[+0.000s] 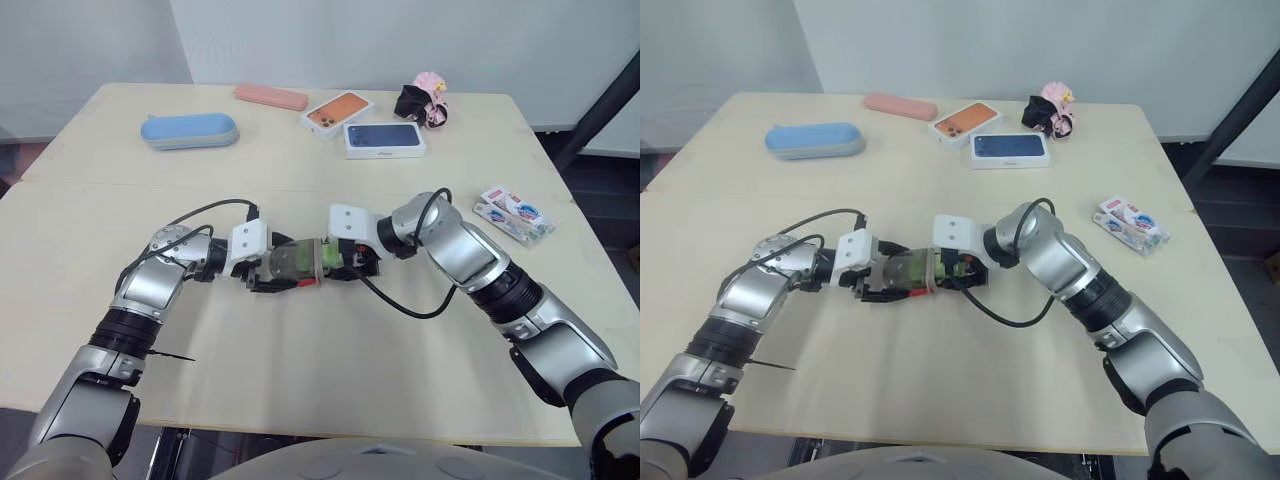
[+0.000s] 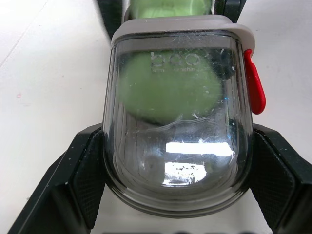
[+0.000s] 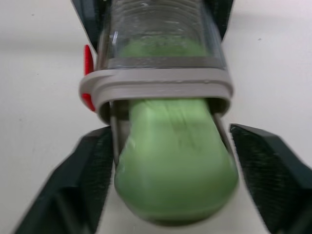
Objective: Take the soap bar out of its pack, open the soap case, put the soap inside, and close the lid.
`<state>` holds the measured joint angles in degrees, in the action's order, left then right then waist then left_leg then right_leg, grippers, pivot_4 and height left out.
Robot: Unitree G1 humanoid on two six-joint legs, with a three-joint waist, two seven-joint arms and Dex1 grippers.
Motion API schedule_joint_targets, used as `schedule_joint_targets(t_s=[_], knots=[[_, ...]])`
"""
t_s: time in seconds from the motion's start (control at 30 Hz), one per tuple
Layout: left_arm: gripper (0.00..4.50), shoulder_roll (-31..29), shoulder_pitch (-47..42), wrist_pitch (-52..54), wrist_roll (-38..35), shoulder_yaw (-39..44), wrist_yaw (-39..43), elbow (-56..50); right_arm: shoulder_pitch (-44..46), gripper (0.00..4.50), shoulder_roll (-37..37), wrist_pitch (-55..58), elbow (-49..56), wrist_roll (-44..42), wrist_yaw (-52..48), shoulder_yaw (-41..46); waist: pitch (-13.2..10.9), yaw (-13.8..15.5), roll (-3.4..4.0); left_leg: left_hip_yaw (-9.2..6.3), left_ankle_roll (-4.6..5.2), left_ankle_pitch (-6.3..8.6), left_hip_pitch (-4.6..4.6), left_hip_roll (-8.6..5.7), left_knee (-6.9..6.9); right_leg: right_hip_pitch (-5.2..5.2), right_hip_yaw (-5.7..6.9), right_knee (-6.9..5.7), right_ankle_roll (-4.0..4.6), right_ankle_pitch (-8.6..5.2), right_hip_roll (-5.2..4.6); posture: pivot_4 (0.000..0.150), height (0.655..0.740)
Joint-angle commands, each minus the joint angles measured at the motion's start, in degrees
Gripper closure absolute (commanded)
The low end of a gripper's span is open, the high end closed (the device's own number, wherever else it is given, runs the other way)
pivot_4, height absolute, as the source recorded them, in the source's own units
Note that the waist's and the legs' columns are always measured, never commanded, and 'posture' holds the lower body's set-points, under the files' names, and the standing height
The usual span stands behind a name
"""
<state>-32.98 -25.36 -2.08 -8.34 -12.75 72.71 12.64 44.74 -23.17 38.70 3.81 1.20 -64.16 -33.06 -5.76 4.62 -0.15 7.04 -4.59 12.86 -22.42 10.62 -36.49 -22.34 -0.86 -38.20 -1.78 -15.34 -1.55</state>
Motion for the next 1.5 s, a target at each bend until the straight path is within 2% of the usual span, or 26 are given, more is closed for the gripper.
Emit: schedule_joint_targets(t_s=[0.03, 0.37, 0.5, 0.7, 0.83, 1.27, 1.5], knots=[[1.02, 0.2, -1.4, -1.2, -0.5, 0.6, -0.2, -0.7, 0.7, 0.04, -1.0, 0.0, 3.3, -1.8, -1.1, 1.8, 0.0, 0.0, 0.0, 0.0, 0.0, 0.0, 0.0, 0.0, 0.0, 0.0, 0.0, -0.01, 0.0, 0.0, 0.0, 0.15, 0.74], [1.02, -0.1, -1.5, -1.8, 0.0, 0.4, 0.0, -0.2, -1.6, 0.04, -7.1, -5.6, 0.8, -3.6, -2.2, 5.9, 0.0, 0.1, 0.0, 0.0, 0.0, 0.0, -0.02, -0.01, -0.01, 0.0, -0.02, -0.01, 0.0, 0.0, -0.01, 0.15, 0.74], [1.02, -0.1, -1.6, -1.8, -0.2, 0.4, 0.2, -0.3, -2.9, 1.17, -8.5, -9.5, -1.2, -3.5, -2.1, 7.2, 0.0, -0.1, 0.0, 0.01, 0.0, 0.0, -0.02, -0.01, -0.01, 0.0, -0.04, 0.0, 0.0, 0.0, 0.0, 0.15, 0.74], [1.02, -0.2, -1.8, -1.6, -0.4, 0.5, 0.5, -0.5, -5.3, 3.25, -7.0, -10.6, 0.9, -5.2, -1.8, 7.8, 0.0, 0.0, 0.0, 0.01, 0.0, 0.01, -0.02, 0.02, -0.03, 0.0, -0.05, 0.0, 0.0, 0.0, 0.03, 0.15, 0.74], [1.02, 0.0, -1.9, -1.4, -0.4, 0.4, 0.4, -0.8, -6.6, 4.49, -5.8, -11.0, 1.9, -5.0, -1.4, 7.1, 0.0, 0.0, 0.0, 0.01, 0.0, 0.01, -0.03, 0.02, -0.03, -0.01, -0.04, -0.01, 0.0, 0.0, 0.03, 0.15, 0.74], [1.02, 0.0, -2.0, -1.4, -0.2, 0.3, 0.1, -0.8, -5.9, 4.49, -3.1, -12.2, 1.4, -3.9, -1.1, 6.0, 0.0, -0.1, 0.0, 0.01, 0.0, 0.0, -0.03, 0.01, -0.05, -0.01, -0.04, -0.01, 0.0, 0.0, 0.01, 0.15, 0.74], [1.02, -0.5, -1.2, -3.2, 0.2, 0.9, -1.0, -0.7, -8.2, 4.49, -8.4, -10.3, 0.6, -5.6, -3.7, 9.0, 0.0, 0.1, 0.0, 0.01, 0.01, 0.01, -0.04, 0.0, -0.05, -0.01, -0.04, 0.0, 0.0, 0.0, 0.01, 0.15, 0.74]])
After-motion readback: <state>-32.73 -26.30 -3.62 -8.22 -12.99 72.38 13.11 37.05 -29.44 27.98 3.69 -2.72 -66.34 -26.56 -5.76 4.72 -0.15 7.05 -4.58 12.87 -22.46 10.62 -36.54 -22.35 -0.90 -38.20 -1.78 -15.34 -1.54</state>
